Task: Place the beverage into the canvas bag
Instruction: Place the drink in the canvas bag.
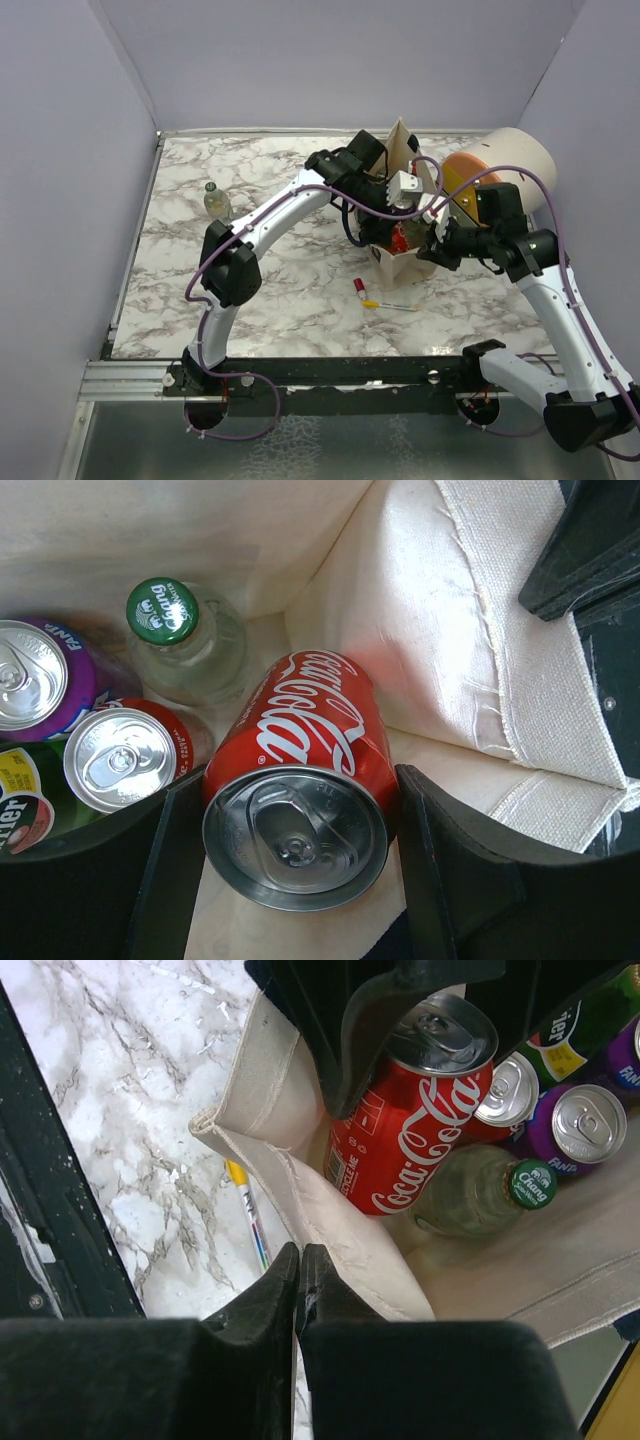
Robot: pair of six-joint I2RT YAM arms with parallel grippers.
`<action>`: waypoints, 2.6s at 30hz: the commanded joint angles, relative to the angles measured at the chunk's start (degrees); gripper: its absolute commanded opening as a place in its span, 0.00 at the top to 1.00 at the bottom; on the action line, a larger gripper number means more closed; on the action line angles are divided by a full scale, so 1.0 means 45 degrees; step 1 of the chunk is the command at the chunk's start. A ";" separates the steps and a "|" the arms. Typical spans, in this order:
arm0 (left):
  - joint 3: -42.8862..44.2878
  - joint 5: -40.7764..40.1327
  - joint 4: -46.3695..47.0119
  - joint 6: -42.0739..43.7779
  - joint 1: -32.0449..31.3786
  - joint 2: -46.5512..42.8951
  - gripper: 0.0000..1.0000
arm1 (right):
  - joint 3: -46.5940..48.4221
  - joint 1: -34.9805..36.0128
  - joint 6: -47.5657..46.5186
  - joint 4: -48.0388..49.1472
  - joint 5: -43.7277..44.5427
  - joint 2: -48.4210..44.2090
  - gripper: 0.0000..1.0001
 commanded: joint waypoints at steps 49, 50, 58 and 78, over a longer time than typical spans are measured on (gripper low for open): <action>0.2248 -0.3378 -0.2853 0.3851 -0.2083 0.2744 0.97 | 0.0670 0.0050 0.1324 -0.0540 -0.0192 -0.1048 0.99; 0.2248 -0.3427 -0.2875 0.3919 -0.2107 0.2799 0.97 | 0.0646 0.0050 0.1319 -0.0550 -0.0170 -0.1050 0.99; 0.1729 -0.3761 -0.2295 0.3878 -0.2164 0.2838 0.90 | 0.0561 0.0050 0.1360 -0.0470 -0.0060 -0.1166 0.99; 0.0039 -0.4262 -0.0717 0.2475 -0.2188 0.2049 0.40 | 0.0439 0.0050 0.1273 -0.0378 0.0211 -0.1133 0.99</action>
